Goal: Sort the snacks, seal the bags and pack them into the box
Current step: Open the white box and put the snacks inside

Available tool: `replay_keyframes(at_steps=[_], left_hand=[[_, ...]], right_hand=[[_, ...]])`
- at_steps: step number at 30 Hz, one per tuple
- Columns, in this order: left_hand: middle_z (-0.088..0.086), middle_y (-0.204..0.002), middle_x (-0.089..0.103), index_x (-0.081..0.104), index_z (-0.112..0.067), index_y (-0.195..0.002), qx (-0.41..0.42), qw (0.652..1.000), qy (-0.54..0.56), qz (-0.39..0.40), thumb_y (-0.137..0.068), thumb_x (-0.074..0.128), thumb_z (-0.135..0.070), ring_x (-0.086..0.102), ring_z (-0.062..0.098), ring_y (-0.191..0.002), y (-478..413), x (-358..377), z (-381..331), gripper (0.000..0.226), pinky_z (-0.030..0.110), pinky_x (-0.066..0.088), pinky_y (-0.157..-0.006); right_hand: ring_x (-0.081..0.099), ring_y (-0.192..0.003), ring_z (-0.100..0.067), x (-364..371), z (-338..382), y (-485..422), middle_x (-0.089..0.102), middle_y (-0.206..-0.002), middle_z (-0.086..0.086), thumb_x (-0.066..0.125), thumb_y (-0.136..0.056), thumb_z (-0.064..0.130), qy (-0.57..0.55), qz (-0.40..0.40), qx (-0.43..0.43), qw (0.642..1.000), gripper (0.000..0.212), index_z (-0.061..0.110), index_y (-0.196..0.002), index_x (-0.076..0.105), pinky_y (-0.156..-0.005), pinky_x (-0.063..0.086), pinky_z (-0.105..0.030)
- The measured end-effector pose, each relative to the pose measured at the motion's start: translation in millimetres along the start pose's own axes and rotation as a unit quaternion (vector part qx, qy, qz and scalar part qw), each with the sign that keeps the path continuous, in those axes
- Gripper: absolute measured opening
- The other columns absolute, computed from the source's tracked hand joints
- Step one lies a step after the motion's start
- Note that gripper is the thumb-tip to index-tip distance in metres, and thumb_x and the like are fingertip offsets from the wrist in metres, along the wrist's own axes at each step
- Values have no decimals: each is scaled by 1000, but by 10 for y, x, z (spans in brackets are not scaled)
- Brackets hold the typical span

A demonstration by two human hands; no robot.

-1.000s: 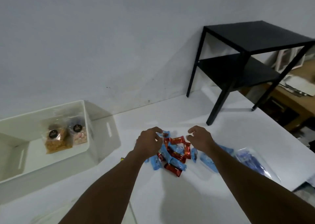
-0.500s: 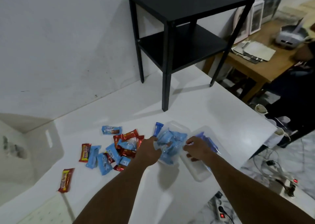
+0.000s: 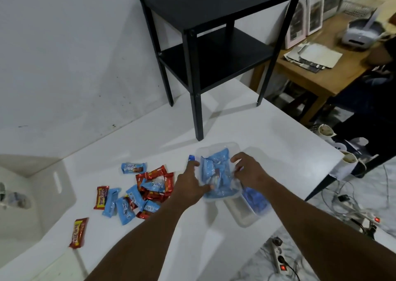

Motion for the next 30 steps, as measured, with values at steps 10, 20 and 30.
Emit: replay_keyframes(at_steps=[10, 20, 30], left_hand=[[1, -100, 68, 41, -28, -129, 37, 995, -10, 89, -79, 80, -36, 66, 18, -85, 142, 1054, -559, 64, 25, 51, -74], [-2, -117, 52, 25, -37, -129, -17, 984, 113, 136, -73, 81, -20, 61, 19, -103, 78, 1141, -321, 81, 47, 61, -82], [-5, -124, 55, 35, -30, -131, 35, 989, 139, 37, -75, 88, -26, 57, 13, -109, 81, -45, -192, 77, 21, 51, -85]], right_hand=[[66, -91, -31, -906, -694, 176, 66, -93, -12, 68, -83, 1, 70, 9, 59, 996, 43, 22, -115, 50, -81, 59, -43], [67, -96, -34, -502, -726, 310, 63, -106, -11, 55, -96, 25, 7, 44, 85, 995, 27, 32, -119, 41, -74, 60, -49], [66, -95, -27, -128, 432, 252, 64, -108, -10, 58, -98, 30, -20, 73, 16, 997, 21, 32, -114, 46, -73, 60, -43]])
Point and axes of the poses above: each hand's wrist, its own y-axis away from the middle knuckle, its own x-axis out of the palm, z = x × y, the point moved 5 cm from there along -y, towards the middle knuckle
